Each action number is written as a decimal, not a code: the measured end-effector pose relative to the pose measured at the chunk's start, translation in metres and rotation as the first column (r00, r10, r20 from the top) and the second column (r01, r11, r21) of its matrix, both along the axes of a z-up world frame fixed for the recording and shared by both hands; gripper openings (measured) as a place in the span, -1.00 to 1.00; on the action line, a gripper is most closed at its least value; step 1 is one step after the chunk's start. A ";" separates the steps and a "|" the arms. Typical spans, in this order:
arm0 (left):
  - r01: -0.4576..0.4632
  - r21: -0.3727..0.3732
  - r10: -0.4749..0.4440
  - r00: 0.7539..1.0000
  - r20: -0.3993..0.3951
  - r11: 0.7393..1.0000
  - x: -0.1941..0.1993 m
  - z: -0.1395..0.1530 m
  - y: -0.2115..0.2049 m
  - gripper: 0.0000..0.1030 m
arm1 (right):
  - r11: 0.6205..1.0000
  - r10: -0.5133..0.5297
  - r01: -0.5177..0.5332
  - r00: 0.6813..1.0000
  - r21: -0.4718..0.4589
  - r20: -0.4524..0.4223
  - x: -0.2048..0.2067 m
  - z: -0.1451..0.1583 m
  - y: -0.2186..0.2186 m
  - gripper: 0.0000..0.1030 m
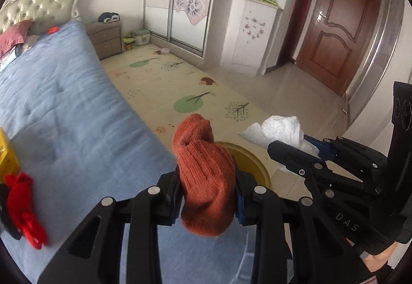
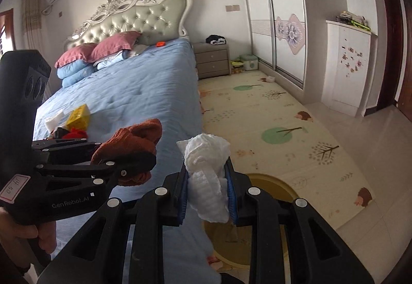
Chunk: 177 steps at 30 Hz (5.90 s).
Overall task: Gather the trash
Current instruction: 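Carry both items over the yellow bucket and open both tools to drop them, then move both tools back over the bed toward the candy wrapper and black scrunchie, then grasp the black scrunchie with the right tool while the left tool grasps the red candy wrapper, then carry both items over the yellow bucket and open both tools to drop them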
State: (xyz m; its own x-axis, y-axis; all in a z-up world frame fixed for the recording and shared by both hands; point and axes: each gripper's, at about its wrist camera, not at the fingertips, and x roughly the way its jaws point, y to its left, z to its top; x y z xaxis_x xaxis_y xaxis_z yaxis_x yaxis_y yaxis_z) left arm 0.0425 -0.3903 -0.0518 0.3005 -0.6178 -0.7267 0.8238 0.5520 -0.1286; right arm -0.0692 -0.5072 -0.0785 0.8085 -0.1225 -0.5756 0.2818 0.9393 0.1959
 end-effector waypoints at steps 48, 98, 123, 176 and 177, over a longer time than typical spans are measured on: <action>0.027 0.142 -0.004 0.987 -0.159 0.990 0.036 -0.057 -0.110 0.79 | 0.990 -0.115 0.125 0.982 0.059 -0.149 -0.010 -0.060 -0.074 0.37; -0.660 -0.260 0.709 0.674 0.208 0.704 0.060 0.035 0.382 0.93 | 0.903 0.426 -0.413 0.896 -0.116 0.130 0.127 0.050 0.273 0.82; -0.616 -0.106 0.624 0.776 0.092 0.781 0.116 0.003 0.347 0.92 | 0.890 0.456 -0.454 0.889 0.041 -0.038 0.179 0.027 0.260 -0.83; -0.050 -0.029 0.051 0.999 0.020 0.998 0.007 0.029 -0.001 -0.35 | 0.998 0.001 -0.008 0.994 0.064 0.112 -0.021 0.035 -0.029 -0.81; -0.035 -0.017 0.035 0.999 0.014 0.999 0.008 0.025 -0.012 -0.35 | 0.998 -0.015 0.009 0.995 0.065 0.098 -0.023 0.031 -0.036 -0.81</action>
State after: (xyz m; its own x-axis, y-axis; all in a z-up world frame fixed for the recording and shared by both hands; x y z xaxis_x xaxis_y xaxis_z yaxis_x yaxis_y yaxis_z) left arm 0.0502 -0.4026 -0.0272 0.3323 -0.6189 -0.7118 0.8059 0.5783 -0.1266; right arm -0.0924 -0.5437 -0.0479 0.8604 -0.0977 -0.5001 0.2692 0.9204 0.2834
